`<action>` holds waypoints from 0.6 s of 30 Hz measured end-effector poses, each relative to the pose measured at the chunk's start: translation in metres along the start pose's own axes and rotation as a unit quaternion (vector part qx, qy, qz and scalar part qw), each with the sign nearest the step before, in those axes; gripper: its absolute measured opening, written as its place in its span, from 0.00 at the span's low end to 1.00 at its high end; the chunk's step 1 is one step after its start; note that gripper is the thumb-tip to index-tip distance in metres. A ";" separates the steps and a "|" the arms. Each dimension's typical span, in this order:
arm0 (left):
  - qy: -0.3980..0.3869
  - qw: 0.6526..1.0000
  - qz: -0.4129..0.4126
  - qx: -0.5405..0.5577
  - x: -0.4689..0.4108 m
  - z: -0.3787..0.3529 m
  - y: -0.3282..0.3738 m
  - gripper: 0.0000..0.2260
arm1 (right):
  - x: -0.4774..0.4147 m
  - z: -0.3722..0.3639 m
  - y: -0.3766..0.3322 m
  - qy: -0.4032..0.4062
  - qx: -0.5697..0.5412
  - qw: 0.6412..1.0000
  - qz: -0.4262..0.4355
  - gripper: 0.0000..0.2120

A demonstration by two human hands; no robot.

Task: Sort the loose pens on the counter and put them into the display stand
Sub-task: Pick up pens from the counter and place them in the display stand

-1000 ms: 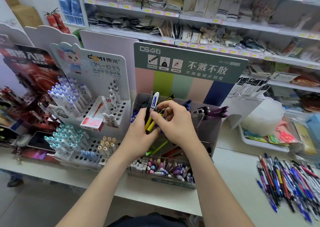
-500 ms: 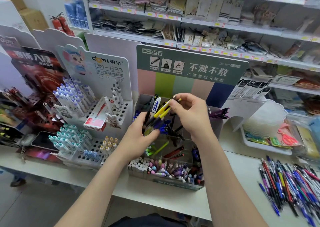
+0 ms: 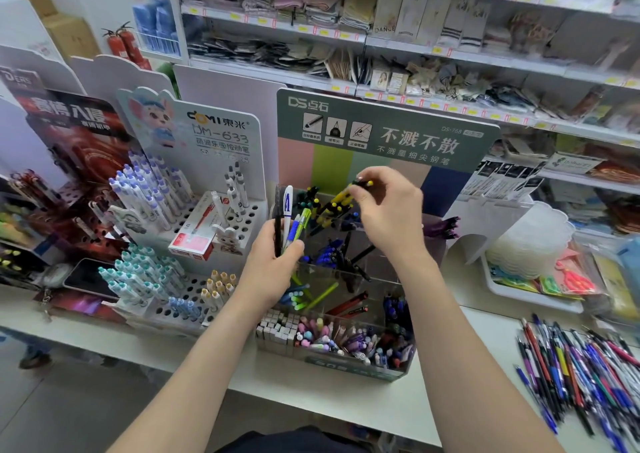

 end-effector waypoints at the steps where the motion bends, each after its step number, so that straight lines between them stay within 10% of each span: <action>1: -0.005 1.000 0.008 0.021 0.001 -0.001 0.001 0.04 | -0.001 -0.004 -0.001 -0.031 0.020 0.999 0.015 0.06; 18: -0.010 0.987 0.055 0.150 0.003 0.002 0.012 0.11 | -0.014 -0.018 -0.015 -0.388 0.243 0.886 0.076 0.24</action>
Point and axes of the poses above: each hand's wrist, its own x-axis away from the middle knuckle, its own z-axis out of the back of the hand, y = z × x, the point moved 1 cm from there along -x, towards the middle knuckle, and after that the axes turned 6 degrees about z, right-handed, at the moved point
